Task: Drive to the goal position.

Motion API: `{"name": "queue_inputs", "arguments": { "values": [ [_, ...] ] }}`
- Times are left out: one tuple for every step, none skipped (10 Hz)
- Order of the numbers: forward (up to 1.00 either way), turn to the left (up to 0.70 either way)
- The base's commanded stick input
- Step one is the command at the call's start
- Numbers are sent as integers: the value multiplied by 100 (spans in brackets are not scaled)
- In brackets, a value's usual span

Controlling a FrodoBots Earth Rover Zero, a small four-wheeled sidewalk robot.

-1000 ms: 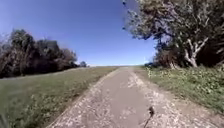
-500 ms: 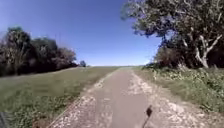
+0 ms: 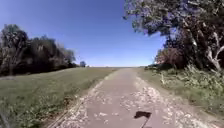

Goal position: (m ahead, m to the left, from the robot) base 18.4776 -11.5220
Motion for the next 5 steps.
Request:
{"name": "queue_inputs", "arguments": {
  "values": [
    [100, 0],
    [100, 0],
    [100, 0],
    [100, 0],
    [100, 0]
  ]
}}
